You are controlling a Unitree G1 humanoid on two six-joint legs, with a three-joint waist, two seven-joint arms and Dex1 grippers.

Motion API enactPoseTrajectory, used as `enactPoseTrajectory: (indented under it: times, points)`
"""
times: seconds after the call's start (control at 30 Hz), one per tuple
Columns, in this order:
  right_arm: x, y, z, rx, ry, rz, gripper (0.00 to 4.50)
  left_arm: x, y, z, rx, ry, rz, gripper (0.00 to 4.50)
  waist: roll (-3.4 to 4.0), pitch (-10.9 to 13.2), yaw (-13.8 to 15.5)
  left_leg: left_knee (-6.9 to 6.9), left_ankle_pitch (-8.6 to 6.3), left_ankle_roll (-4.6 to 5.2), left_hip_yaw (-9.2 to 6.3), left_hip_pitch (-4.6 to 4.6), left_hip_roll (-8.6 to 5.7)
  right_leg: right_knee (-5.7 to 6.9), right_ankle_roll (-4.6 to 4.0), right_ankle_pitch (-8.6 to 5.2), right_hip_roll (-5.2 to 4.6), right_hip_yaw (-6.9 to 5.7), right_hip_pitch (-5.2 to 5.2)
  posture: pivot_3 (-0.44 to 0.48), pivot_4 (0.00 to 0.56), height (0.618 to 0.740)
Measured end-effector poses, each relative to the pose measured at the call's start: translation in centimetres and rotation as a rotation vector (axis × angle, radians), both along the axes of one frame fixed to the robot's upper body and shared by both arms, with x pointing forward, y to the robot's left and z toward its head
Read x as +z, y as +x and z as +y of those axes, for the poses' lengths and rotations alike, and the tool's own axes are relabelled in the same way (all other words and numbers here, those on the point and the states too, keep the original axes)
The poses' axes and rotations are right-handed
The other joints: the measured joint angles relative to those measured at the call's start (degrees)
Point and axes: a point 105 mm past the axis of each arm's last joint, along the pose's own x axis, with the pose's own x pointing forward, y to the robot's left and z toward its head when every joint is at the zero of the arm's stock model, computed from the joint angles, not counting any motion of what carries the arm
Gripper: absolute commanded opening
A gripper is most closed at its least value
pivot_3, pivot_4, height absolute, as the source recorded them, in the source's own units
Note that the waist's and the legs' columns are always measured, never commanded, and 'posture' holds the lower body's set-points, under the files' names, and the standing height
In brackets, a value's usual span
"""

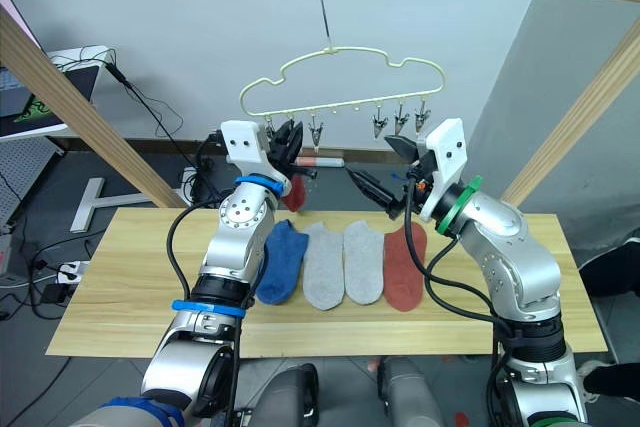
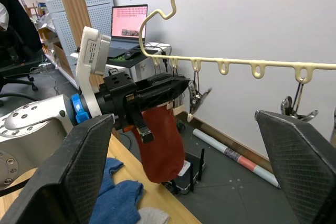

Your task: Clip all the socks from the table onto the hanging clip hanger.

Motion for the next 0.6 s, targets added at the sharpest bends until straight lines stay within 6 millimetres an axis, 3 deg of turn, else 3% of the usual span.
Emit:
enactPoseTrajectory:
  times: [0.17, 0.37, 0.47, 0.6]
  points:
    - [-1.2, 0.0, 0.5, 0.005, -0.068, 0.019, 4.50, -0.1, -0.2, 0.2, -0.015, 0.006, 0.004, 0.06, 0.00, 0.00, -0.04, 0.00, 0.00, 0.00, 0.00, 0.02, 0.02, 0.00, 0.00, 0.00, 0.00, 0.00, 0.01, -0.091, 0.267, 0.740]
    - [-7.9, 1.3, -0.4, -0.105, -0.234, 0.190, 4.50, -0.2, -0.3, 0.6, -0.029, 0.001, 0.026, 0.06, 0.00, 0.00, -0.02, 0.02, 0.00, 0.00, 0.03, 0.06, 0.01, 0.03, 0.00, 0.00, -0.01, 0.02, 0.03, -0.075, 0.269, 0.740]
    - [-12.6, 2.8, -2.1, -0.206, -0.325, 0.299, 4.50, -0.3, -0.5, 0.8, -0.060, 0.002, 0.041, 0.06, -0.01, -0.01, -0.13, 0.05, 0.00, 0.00, 0.11, 0.13, -0.01, 0.07, 0.00, 0.00, -0.01, 0.06, 0.05, -0.066, 0.271, 0.740]
    - [-16.7, 4.0, -4.4, -0.318, -0.398, 0.395, 4.50, -0.6, -1.0, 0.9, -0.071, -0.004, 0.048, 0.06, -0.01, -0.01, -0.11, 0.04, 0.00, 0.00, 0.10, 0.13, 0.00, 0.08, 0.00, 0.00, 0.00, 0.06, 0.05, -0.058, 0.274, 0.740]
